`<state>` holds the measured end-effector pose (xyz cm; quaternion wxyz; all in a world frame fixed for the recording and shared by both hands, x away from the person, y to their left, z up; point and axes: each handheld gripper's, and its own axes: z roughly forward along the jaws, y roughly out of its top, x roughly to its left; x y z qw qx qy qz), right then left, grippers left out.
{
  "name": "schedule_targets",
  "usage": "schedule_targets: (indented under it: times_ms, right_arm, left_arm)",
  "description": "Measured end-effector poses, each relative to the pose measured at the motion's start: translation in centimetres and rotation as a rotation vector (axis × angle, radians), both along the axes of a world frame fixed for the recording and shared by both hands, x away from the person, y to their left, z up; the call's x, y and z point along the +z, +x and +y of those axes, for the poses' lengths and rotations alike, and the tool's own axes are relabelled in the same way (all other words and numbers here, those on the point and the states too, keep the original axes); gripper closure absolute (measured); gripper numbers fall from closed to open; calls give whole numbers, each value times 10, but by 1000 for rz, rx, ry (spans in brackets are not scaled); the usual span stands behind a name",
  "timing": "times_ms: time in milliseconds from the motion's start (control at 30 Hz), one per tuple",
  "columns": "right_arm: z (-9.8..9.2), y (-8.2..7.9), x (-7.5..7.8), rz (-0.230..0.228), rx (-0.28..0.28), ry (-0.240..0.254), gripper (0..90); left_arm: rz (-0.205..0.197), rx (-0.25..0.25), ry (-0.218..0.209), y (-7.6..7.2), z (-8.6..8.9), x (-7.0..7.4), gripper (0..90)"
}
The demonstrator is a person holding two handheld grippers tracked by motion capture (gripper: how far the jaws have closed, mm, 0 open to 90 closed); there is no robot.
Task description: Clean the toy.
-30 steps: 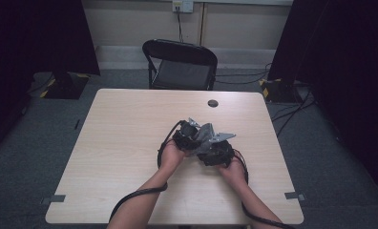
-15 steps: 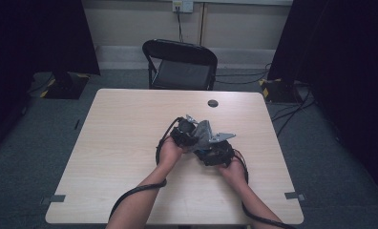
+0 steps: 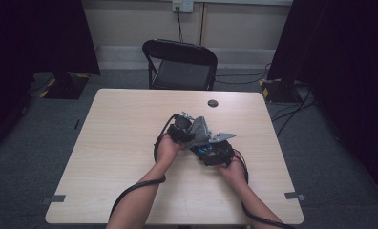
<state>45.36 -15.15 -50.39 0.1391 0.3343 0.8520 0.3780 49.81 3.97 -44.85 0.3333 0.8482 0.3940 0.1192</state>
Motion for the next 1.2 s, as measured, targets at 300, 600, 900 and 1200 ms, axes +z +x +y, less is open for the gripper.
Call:
schedule_targets:
  times_ms: [300, 600, 900, 1200]
  right_arm:
    - [0, 0, 0, 0, 0, 0, 245]
    - [0, 0, 0, 0, 0, 0, 245]
    - [0, 0, 0, 0, 0, 0, 245]
    - [0, 0, 0, 0, 0, 0, 245]
  left_arm:
    - [2, 28, 7, 7, 4, -1, 788]
    - [5, 67, 20, 17, 9, -5, 787]
    - [12, 98, 28, 25, 12, -8, 787]
    - [17, 142, 24, 32, 20, -12, 785]
